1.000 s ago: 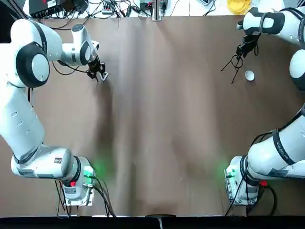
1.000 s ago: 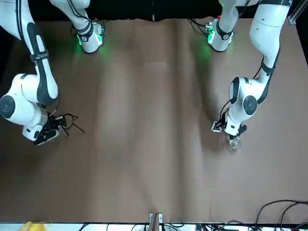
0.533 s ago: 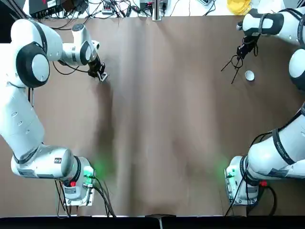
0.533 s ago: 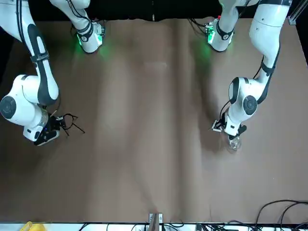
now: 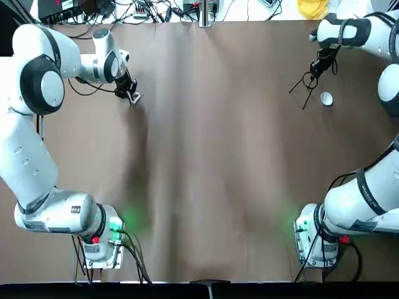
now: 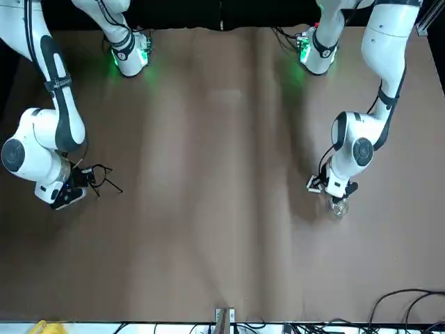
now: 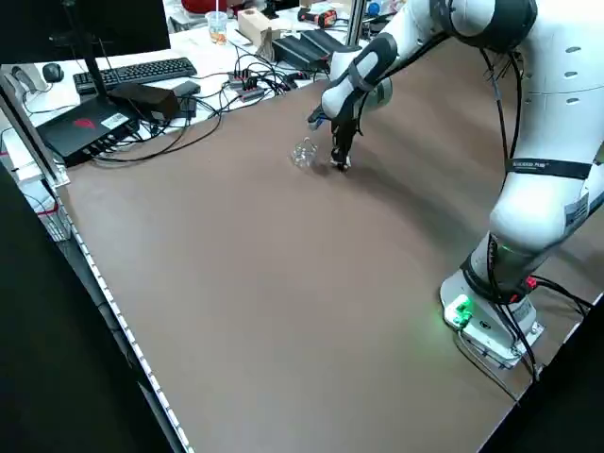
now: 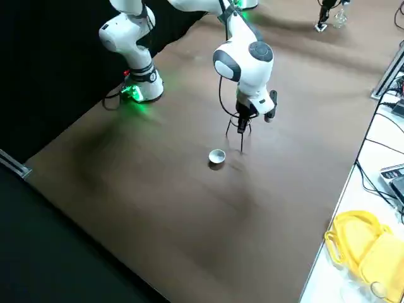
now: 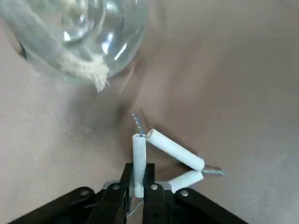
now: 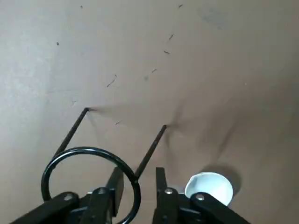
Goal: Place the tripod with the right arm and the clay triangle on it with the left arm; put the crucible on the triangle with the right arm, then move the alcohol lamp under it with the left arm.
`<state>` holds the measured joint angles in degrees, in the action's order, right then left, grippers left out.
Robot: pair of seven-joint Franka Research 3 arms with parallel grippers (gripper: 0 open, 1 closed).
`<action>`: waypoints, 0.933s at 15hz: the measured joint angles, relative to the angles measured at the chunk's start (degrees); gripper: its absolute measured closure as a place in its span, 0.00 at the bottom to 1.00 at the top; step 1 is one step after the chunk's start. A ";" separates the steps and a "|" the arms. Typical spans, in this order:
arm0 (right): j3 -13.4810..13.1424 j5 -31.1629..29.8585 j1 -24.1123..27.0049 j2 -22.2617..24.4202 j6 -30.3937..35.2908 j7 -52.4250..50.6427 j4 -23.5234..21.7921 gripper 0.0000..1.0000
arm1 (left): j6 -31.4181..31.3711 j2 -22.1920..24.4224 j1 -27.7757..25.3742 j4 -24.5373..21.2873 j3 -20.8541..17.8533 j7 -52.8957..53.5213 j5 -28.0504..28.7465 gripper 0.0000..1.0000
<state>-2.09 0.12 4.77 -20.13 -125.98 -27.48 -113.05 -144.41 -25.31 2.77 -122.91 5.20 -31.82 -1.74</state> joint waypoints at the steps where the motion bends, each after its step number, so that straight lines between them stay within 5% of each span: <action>1: -0.01 0.00 0.00 0.00 0.00 0.00 -0.01 0.68 | 0.00 0.64 -0.04 0.18 -0.01 -0.02 0.00 0.87; 10: -0.11 -0.39 0.02 0.04 -0.18 -0.04 0.08 0.90 | 1.72 9.94 -0.08 0.32 2.29 -6.49 0.00 0.87; 14: -0.04 -0.46 -0.04 0.09 -0.24 -0.03 0.23 0.92 | 2.19 11.91 -0.15 0.55 4.73 -7.94 -2.88 0.87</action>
<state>-2.13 -0.33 4.73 -20.04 -126.22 -27.51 -112.82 -142.22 -13.40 2.62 -122.35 9.93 -39.76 -4.63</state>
